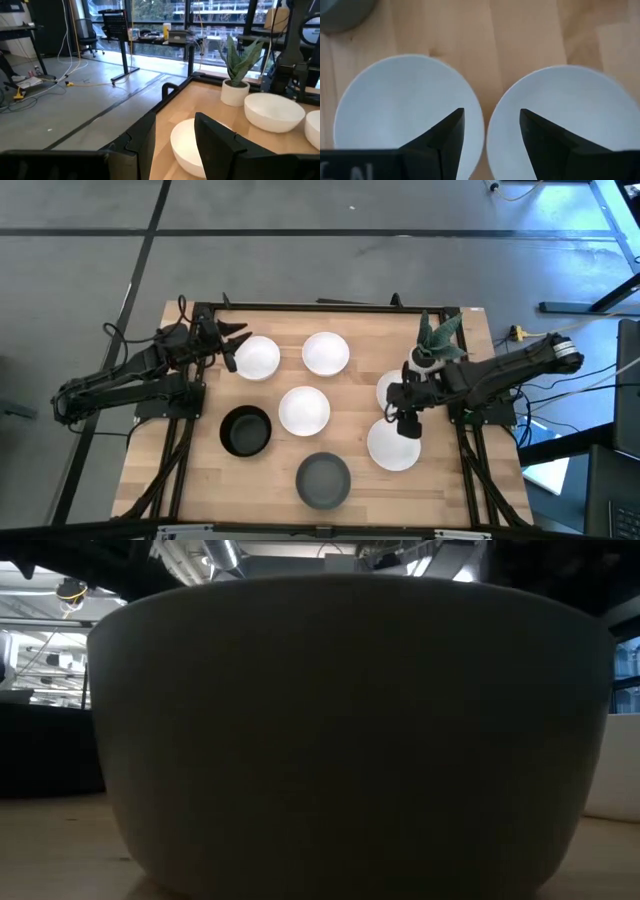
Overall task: Nest bowls inside each other
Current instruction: Stack the white bowl on top of the gray bowl
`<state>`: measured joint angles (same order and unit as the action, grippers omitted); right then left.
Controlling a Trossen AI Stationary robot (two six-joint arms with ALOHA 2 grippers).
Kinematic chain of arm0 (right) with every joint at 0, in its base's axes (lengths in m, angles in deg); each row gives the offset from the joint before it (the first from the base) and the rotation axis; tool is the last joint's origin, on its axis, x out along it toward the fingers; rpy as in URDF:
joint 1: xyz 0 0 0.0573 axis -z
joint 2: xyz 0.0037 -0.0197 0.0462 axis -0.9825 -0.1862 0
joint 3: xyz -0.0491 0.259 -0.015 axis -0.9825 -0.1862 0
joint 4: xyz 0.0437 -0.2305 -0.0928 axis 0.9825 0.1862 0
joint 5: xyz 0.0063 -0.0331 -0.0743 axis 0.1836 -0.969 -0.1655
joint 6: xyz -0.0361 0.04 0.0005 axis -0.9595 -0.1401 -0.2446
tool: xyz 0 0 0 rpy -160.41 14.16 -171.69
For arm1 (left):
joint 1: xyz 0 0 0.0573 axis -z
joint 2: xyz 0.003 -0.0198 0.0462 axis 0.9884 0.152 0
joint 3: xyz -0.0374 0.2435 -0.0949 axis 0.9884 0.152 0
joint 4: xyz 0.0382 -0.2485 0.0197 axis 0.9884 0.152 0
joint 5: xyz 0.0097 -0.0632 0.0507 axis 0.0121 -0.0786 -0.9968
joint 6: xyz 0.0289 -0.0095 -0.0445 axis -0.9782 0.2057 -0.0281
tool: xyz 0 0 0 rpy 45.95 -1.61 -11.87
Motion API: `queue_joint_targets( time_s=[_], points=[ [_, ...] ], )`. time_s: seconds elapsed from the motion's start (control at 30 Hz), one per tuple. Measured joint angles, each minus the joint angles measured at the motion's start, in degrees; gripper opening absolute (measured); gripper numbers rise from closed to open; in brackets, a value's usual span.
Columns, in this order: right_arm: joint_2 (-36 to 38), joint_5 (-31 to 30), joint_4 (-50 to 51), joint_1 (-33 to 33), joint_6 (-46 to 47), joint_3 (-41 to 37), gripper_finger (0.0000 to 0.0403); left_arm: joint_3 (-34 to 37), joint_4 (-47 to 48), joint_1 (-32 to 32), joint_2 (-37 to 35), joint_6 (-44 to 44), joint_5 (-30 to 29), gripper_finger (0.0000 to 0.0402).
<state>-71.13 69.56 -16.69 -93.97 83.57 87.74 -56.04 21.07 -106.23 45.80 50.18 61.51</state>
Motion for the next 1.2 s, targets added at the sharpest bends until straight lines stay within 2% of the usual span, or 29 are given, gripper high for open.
queue_joint_targets(
  time_s=[0.17,0.53,0.77,0.93,1.2],
  points=[
    [0.14,2.91,-0.74,-2.61,4.81,-3.44,0.0193,0.02,1.41,0.00,0.02,1.98,0.00,0.0130],
    [0.27,2.98,0.19,-13.46,16.77,-4.76,0.0193,0.00,1.37,0.00,0.00,4.42,0.00,0.0130],
    [0.27,-1.63,1.40,-19.10,25.01,-4.76,0.0193,0.01,1.37,0.00,0.01,4.43,0.01,0.0130],
    [0.27,-6.89,5.73,-20.89,35.02,-4.76,0.0193,0.00,1.37,0.00,0.02,4.42,0.00,0.0130],
    [0.14,-6.11,6.54,-21.02,46.34,-5.75,0.0193,0.02,1.34,0.00,0.02,4.44,0.00,0.0130]
  ],
)
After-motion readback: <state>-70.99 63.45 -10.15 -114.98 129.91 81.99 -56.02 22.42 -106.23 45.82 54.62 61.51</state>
